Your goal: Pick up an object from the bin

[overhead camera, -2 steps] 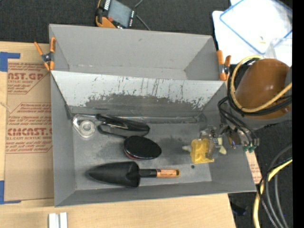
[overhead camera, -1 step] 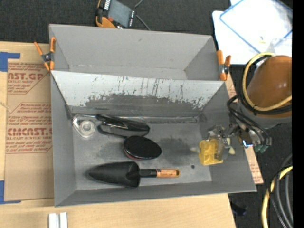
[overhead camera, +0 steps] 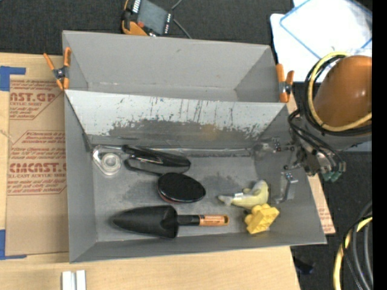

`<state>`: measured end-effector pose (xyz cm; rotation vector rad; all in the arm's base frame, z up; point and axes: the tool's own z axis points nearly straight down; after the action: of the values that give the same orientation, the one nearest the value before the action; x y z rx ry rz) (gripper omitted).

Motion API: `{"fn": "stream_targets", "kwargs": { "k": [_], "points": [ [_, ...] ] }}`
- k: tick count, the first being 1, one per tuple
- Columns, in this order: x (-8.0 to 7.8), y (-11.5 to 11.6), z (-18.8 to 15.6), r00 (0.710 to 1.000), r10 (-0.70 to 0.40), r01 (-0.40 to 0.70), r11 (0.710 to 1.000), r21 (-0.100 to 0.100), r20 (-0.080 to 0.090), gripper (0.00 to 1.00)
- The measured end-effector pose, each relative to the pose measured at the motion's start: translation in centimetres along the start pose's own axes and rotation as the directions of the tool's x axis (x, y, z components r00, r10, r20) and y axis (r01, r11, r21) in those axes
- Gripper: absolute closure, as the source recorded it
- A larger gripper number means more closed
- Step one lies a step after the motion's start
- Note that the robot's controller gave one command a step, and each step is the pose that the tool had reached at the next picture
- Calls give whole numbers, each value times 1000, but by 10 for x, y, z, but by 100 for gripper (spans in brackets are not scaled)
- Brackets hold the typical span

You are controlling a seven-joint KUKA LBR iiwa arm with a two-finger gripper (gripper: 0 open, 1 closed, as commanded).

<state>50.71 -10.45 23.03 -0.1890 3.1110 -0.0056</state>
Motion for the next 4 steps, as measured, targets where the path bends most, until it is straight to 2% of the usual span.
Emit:
{"fn": "stream_targets", "kwargs": {
  "k": [1,2,3,4],
  "points": [
    [0,0,0,1000,0,0,1000,0,-1,0],
    [22,52,85,992,-125,125,992,-2,0,100],
    [22,52,85,992,-125,125,992,-1,0,0],
    [22,52,85,992,-125,125,992,-1,0,0]
  ]
}}
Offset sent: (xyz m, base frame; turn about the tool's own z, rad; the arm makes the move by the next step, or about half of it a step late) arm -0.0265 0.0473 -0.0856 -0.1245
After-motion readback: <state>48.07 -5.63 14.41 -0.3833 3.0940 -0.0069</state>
